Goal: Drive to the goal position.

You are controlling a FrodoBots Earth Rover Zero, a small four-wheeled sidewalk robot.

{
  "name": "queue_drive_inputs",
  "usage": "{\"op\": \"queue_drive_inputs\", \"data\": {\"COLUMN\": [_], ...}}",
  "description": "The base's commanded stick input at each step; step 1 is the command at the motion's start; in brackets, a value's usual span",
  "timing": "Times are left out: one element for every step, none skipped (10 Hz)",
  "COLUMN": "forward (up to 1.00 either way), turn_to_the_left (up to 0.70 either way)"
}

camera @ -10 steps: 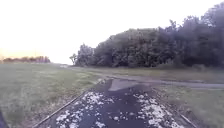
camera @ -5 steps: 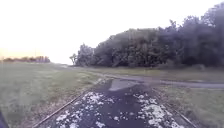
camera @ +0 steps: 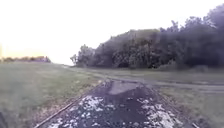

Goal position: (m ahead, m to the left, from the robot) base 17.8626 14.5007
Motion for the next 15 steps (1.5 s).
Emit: {"op": "queue_drive_inputs", "data": {"forward": [0.67,0.62,0.00,0.00,0.00,0.00,0.00,0.00,0.00,0.00,0.00,0.00,0.00,0.00,0.00], "turn_to_the_left": [0.00,0.00,-0.17,-0.64,-0.70,-0.55,-0.14,0.00,0.00,0.00,0.00,0.00,0.00,0.00,0.00]}}
